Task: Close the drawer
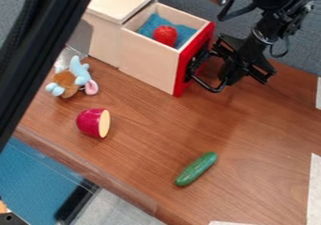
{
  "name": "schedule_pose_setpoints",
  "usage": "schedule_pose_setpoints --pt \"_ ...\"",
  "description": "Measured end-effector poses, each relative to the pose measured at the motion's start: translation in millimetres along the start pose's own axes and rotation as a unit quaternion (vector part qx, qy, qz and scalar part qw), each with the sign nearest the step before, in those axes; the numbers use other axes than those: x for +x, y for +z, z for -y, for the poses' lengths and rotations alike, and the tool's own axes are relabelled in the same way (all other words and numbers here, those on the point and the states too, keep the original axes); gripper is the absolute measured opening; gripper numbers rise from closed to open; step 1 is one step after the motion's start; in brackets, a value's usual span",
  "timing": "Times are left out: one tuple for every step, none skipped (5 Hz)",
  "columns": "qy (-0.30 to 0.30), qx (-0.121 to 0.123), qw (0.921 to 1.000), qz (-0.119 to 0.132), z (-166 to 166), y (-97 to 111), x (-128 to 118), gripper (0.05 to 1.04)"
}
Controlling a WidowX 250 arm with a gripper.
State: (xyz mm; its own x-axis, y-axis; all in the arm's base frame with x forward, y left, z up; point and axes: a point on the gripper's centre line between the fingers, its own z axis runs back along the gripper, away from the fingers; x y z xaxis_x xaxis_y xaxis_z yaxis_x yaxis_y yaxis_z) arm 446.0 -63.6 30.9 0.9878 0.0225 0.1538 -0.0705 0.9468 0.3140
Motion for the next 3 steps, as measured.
schedule_pose_setpoints --pt "0.006 -0.003 1.0000 0.004 -1.2 -0.6 5.9 0.111" --pt "0.005 -0.005 1.0000 0.006 -1.0 -0.1 10.9 0.111" --pt "-0.004 -0.005 1.0000 0.005 -2.3 -1.1 18.2 0.111"
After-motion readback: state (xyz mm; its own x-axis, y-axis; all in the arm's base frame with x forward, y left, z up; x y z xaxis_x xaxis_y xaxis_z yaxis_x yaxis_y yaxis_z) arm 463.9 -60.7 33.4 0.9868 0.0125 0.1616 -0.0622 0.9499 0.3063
